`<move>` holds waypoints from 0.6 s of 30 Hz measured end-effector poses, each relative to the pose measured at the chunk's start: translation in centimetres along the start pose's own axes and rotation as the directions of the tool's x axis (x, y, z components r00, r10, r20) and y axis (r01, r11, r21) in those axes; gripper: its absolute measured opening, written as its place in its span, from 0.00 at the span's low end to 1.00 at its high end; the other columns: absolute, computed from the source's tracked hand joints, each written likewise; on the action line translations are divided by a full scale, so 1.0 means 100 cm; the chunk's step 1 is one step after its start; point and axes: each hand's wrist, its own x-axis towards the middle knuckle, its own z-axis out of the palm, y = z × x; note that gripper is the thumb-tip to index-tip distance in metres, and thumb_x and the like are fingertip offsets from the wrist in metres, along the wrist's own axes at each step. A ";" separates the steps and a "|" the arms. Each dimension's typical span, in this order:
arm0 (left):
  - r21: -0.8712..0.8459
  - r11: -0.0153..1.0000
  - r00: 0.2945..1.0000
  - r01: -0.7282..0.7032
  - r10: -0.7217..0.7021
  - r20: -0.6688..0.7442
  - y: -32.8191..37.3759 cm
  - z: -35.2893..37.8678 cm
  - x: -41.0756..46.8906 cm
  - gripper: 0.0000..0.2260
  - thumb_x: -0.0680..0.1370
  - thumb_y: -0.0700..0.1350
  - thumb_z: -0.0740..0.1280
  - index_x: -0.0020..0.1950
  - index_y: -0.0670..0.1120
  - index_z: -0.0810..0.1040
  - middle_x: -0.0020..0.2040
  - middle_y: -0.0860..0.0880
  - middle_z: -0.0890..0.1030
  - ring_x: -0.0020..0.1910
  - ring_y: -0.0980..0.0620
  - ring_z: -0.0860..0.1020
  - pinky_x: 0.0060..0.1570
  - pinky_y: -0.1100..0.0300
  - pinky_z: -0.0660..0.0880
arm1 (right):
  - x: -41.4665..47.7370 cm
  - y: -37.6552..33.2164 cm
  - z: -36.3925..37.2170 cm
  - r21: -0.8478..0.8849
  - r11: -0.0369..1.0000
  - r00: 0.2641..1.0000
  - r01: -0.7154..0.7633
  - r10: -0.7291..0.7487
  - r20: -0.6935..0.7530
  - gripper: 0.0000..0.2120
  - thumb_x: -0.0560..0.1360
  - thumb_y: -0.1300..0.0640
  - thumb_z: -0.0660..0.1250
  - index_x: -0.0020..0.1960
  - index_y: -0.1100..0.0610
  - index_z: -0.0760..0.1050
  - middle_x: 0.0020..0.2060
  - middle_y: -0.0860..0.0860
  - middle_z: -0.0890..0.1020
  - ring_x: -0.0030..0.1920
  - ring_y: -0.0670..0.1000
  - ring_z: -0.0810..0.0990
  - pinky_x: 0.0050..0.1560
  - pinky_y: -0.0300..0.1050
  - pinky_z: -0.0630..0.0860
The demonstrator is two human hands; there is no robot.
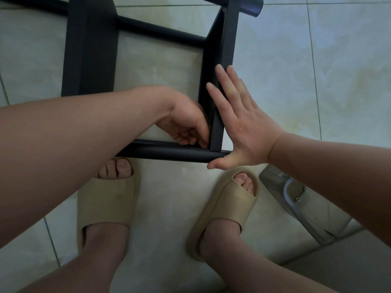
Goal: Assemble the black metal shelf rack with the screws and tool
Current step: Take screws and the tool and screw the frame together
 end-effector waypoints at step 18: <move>0.008 0.999 0.999 0.037 -0.037 0.011 -0.002 -0.001 -0.002 0.08 0.76 0.42 0.69 0.39 0.49 0.85 0.38 0.52 0.82 0.36 0.55 0.74 0.44 0.59 0.71 | 0.000 0.001 0.002 -0.003 1.000 1.000 0.012 -0.012 -0.014 0.65 0.66 0.18 0.58 0.81 0.67 0.48 0.80 0.69 0.47 0.80 0.69 0.42 0.79 0.69 0.48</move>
